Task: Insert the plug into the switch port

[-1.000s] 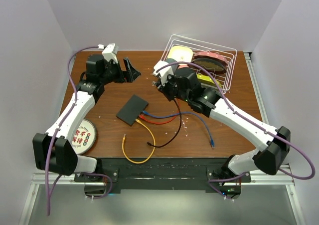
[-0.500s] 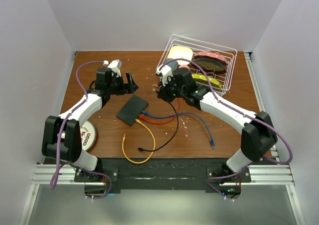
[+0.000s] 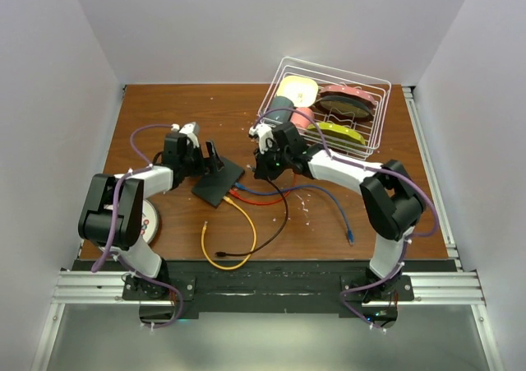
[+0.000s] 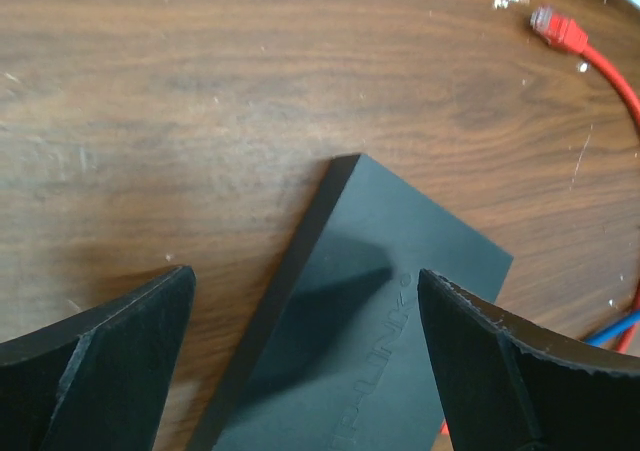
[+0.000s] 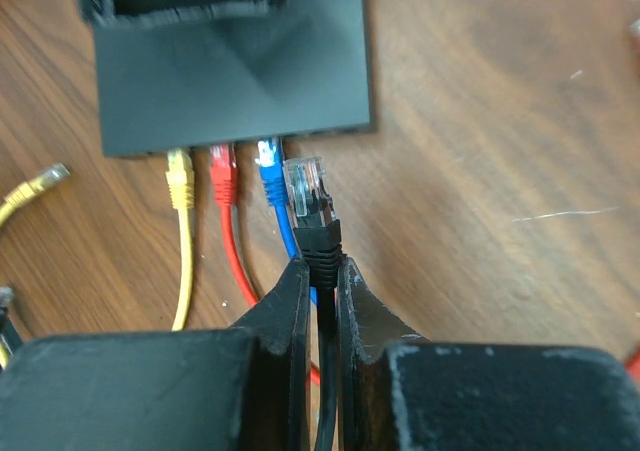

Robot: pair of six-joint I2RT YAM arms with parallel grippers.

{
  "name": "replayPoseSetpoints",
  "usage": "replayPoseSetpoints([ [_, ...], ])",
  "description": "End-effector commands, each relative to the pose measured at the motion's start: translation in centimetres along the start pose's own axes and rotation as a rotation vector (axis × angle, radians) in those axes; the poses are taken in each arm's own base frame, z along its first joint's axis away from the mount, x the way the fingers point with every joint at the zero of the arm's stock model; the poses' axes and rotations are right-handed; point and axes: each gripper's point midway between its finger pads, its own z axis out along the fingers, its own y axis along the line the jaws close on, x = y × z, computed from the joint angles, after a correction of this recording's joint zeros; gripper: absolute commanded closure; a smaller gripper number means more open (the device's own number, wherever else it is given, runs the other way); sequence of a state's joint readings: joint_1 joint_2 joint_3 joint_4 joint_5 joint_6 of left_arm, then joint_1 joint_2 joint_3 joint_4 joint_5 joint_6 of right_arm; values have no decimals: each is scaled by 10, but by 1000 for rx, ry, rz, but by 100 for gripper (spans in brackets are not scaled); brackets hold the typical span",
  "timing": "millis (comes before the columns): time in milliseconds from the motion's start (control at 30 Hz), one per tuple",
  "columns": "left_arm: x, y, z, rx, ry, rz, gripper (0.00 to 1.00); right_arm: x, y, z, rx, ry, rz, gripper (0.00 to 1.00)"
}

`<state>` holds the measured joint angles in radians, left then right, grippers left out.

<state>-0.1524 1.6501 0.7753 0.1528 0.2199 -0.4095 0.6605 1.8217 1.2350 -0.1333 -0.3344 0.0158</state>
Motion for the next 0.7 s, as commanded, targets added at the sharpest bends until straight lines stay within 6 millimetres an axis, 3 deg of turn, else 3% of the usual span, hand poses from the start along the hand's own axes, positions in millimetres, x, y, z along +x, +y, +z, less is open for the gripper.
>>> replayPoseSetpoints([
  [0,-12,2,1,21,-68,-1,5,0,7,11,-62,-11,-5,100],
  [200,5,4,3,36,-27,-19,9,29,-4,30,-31,72,24,100],
  [667,12,-4,3,94,-6,-27,15,54,-5,50,12,180,36,100],
])
